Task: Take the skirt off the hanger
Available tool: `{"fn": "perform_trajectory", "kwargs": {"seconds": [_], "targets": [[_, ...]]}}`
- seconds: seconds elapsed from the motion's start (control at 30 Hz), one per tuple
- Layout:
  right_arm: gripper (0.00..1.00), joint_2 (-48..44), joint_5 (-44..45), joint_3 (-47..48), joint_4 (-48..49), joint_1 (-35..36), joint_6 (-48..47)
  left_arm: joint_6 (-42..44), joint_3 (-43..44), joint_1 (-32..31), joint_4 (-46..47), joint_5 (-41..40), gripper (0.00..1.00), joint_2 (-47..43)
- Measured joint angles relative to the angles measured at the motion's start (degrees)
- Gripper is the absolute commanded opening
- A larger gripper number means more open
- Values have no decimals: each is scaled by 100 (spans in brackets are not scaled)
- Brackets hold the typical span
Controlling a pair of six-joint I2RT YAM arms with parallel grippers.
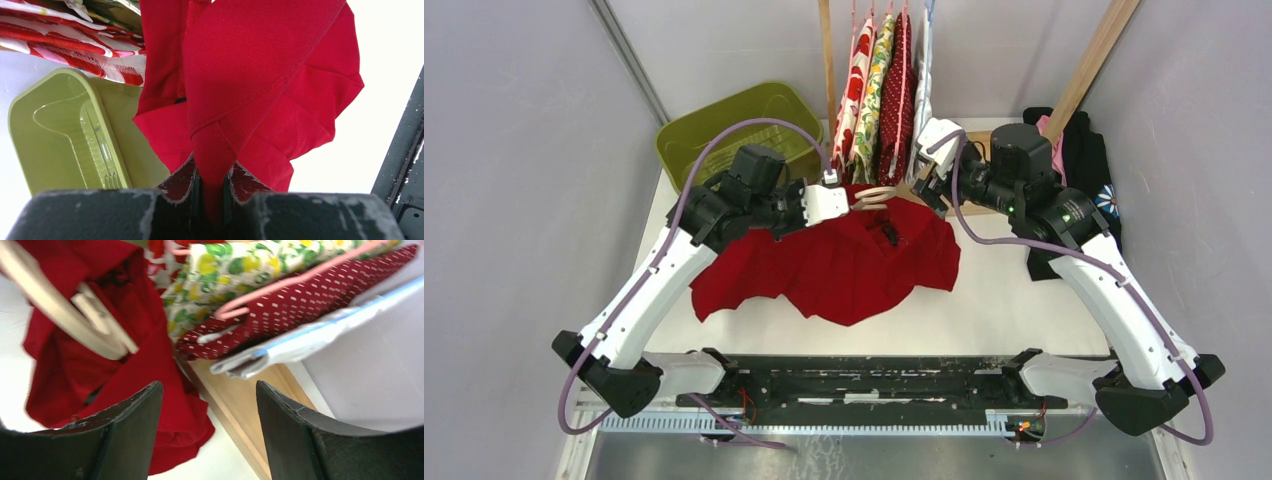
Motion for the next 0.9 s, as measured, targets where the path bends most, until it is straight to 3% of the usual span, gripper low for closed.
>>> {"fn": "perform_trajectory", "kwargs": {"seconds": [0.4, 0.9], "targets": [[67, -125, -1775, -90, -299, 240, 136, 4, 2, 0, 37, 260, 3, 201], [64, -118, -1895, -463, -358, 501, 330, 13, 208, 0, -11, 254, 3, 313]]}}
